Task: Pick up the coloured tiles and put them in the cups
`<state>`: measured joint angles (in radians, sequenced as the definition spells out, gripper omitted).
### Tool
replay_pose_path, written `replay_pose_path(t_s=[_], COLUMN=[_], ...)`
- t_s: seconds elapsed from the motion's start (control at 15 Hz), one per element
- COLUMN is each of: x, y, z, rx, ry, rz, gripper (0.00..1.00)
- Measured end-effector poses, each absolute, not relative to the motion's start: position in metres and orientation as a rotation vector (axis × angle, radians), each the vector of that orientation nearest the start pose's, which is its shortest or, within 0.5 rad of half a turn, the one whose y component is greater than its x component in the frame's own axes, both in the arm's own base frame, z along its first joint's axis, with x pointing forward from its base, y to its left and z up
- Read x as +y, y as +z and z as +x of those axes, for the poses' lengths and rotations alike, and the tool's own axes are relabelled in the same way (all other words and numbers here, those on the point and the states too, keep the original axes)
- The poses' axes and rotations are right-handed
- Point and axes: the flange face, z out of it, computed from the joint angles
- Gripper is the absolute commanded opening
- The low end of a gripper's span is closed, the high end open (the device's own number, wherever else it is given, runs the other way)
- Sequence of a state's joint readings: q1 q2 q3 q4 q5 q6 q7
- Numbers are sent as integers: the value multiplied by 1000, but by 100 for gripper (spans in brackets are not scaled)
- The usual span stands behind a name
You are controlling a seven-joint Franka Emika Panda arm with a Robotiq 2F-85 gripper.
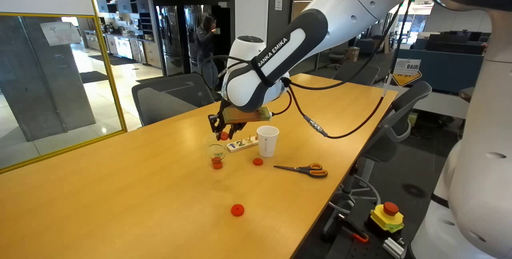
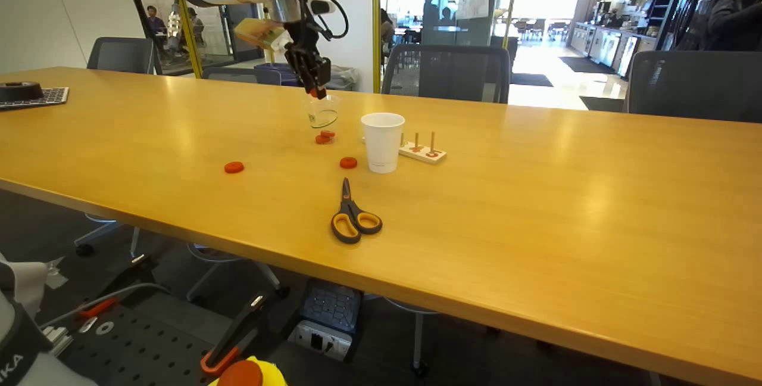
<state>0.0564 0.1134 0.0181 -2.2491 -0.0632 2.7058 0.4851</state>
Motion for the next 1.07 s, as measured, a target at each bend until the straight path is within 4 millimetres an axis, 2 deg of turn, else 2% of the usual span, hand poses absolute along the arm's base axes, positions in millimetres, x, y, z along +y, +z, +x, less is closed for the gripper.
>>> replay_pose_path(t_s=[0.27,0.33,0.47,0.67,0.93,1.07], x=[51,53,54,51,42,38], y=[341,338,335,335,343,345], z=[578,581,587,592,593,587], rx=[508,503,501,508,526,536], ry=[-505,-503,-501,-511,-535,-525], rz=[-2996,-2997,-2998,-2997,-2995,-2999], gripper=[29,67,75,98,100,100])
